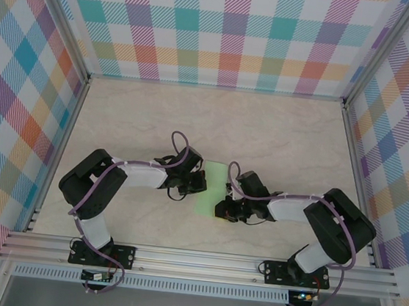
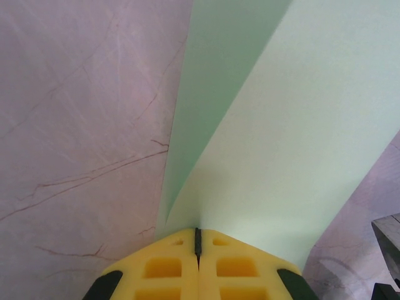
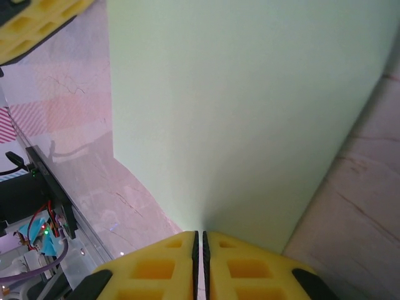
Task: Fold a paper plane with a square sheet of paper (pick it up from the middle)
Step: Fold the square sheet of paper in half at the center of the table.
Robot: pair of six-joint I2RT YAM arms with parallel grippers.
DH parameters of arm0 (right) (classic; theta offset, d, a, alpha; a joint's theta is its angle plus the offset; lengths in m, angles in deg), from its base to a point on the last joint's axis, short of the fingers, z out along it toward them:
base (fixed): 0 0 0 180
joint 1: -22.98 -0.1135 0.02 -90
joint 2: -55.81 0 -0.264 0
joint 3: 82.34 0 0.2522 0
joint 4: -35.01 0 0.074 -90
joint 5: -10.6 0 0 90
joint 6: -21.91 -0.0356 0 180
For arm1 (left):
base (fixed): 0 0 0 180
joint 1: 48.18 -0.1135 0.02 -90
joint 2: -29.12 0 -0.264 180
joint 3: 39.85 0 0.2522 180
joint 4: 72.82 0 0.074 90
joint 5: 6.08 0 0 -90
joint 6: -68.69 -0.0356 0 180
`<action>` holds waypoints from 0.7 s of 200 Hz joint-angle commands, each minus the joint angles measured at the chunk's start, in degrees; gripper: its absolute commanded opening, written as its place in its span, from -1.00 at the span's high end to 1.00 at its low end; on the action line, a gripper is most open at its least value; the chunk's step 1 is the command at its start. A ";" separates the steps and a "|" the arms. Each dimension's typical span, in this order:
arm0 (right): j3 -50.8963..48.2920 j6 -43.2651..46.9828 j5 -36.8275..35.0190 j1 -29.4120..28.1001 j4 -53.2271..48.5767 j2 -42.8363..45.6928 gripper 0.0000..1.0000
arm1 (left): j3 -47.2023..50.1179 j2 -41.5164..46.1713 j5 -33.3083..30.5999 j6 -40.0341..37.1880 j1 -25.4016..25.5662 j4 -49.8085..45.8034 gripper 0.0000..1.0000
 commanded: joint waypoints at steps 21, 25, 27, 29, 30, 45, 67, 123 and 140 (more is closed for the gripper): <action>-2.68 0.99 -0.71 -0.51 -0.29 0.50 0.74 | 2.72 -0.14 -0.93 -1.22 0.82 -5.36 1.00; -2.63 0.86 -0.73 -0.54 -0.37 0.96 0.74 | 2.86 0.01 -1.09 -1.18 0.80 -5.36 1.00; -2.51 0.84 -0.69 -0.52 -0.41 1.21 0.74 | 2.97 0.08 -1.16 -1.24 0.75 -5.34 1.00; -2.44 0.82 -0.68 -0.47 -0.62 1.40 0.74 | 3.00 0.00 -1.20 -1.27 0.81 -5.31 1.00; -2.29 0.81 -0.70 -0.49 -0.70 1.49 0.74 | 3.04 0.01 -1.20 -1.28 0.81 -5.24 1.00; -0.20 0.90 -1.02 -0.49 -2.70 3.24 0.74 | 2.95 -0.34 -0.87 -1.24 0.82 -5.09 1.00; 3.25 1.31 -3.26 -0.22 -5.24 6.63 0.73 | 3.02 -0.26 -1.01 -1.33 0.80 -5.01 1.00; 8.39 1.84 -3.57 6.18 -4.11 3.05 0.70 | 2.77 -1.29 -0.59 -1.37 0.82 -4.13 1.00; 10.00 2.48 -2.96 6.91 -3.81 0.68 0.71 | 2.67 -1.39 -0.62 -1.15 0.82 -4.22 1.00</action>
